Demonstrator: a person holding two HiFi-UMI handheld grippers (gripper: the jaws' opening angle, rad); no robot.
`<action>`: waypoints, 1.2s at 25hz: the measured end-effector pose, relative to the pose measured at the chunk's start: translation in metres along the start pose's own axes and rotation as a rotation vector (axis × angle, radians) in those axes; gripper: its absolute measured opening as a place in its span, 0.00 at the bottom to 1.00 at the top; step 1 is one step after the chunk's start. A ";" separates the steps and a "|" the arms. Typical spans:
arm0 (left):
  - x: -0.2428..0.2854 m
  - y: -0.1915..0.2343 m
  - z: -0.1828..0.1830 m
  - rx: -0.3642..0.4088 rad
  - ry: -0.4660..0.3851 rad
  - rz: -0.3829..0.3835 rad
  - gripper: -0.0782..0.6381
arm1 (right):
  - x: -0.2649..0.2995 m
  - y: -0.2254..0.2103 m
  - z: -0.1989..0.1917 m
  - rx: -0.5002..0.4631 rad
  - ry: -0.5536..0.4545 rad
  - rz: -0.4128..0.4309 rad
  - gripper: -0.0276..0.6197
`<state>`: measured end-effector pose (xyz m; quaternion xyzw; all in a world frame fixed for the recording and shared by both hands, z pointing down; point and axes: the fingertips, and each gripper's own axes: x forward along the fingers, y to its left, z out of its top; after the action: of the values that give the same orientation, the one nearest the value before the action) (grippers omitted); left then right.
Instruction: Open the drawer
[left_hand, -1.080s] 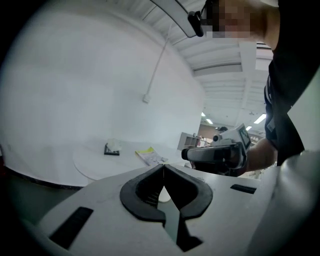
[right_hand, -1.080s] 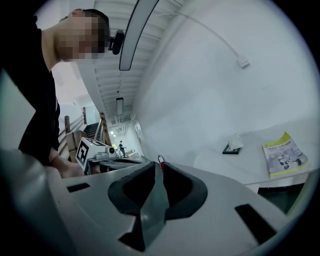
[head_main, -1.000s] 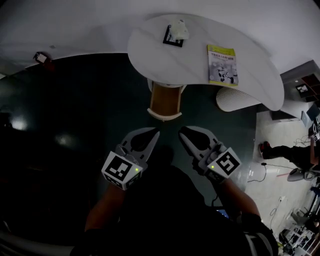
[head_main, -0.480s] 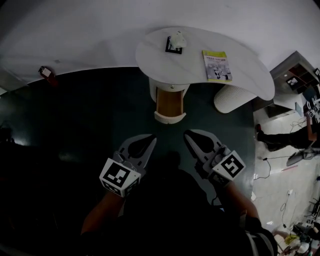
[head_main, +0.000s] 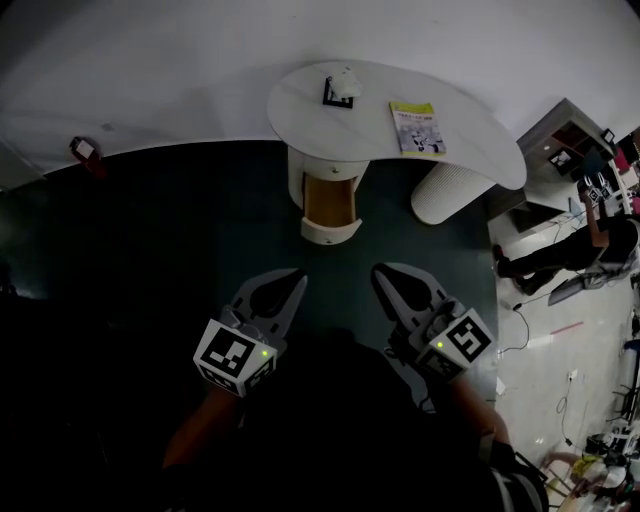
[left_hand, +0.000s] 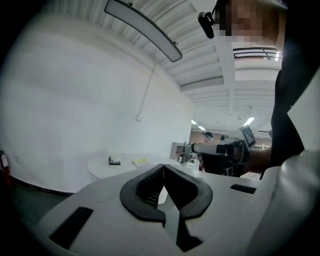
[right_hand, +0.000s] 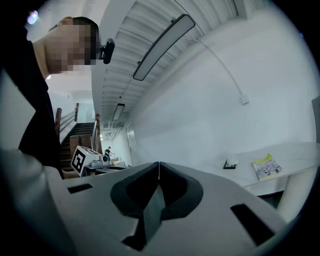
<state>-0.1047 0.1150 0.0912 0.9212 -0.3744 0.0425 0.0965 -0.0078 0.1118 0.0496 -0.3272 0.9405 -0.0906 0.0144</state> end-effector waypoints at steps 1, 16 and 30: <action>-0.002 -0.003 0.001 0.001 -0.002 0.001 0.13 | -0.005 0.001 0.002 -0.006 -0.004 -0.002 0.07; 0.037 -0.055 0.013 0.012 -0.007 0.013 0.13 | -0.069 -0.038 0.010 0.005 -0.043 -0.023 0.07; 0.071 -0.075 0.007 0.013 0.003 0.021 0.13 | -0.088 -0.057 0.003 -0.017 -0.044 0.011 0.07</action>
<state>-0.0016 0.1171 0.0839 0.9178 -0.3836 0.0472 0.0905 0.0971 0.1218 0.0547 -0.3239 0.9425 -0.0752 0.0326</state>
